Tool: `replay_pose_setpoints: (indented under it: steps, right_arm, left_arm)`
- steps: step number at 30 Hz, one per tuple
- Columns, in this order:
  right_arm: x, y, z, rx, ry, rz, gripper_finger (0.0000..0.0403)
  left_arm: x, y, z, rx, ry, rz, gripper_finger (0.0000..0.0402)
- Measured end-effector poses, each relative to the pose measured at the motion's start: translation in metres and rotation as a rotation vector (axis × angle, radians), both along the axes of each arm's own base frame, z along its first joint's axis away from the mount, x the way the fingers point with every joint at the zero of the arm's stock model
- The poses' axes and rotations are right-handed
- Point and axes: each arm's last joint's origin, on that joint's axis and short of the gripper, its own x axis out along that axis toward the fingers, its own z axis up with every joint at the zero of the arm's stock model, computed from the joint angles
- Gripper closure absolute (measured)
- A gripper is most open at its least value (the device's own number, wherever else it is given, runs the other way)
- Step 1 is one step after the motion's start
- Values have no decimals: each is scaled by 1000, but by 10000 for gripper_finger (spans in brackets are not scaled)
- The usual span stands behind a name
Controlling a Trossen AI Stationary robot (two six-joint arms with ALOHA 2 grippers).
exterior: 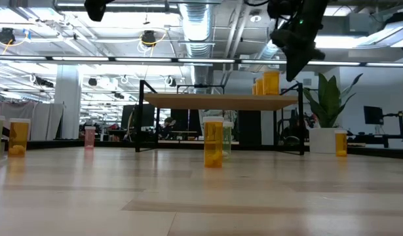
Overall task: Pick and place medicine bottles onto shelf by color
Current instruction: Put the center bottom small orange pill bottle to the top of the shelf
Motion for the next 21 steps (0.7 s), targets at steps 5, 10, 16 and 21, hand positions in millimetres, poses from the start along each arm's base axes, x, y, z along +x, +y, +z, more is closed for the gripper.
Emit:
replay_pose_setpoints:
  steps: [5,10,16,21]
  right_arm:
    - [-17,14,17,-10,-53,-14,397]
    - [-33,45,36,-3,-164,3,397]
    - [-38,89,49,24,-270,118,391]
    - [-34,115,48,-5,-279,147,384]
  left_arm:
    - [0,0,-1,-8,11,5,105]
    - [3,0,-15,-74,145,-35,105]
    - [-1,-11,-34,-189,346,-200,105]
    - [6,-29,-40,-187,424,-366,105]
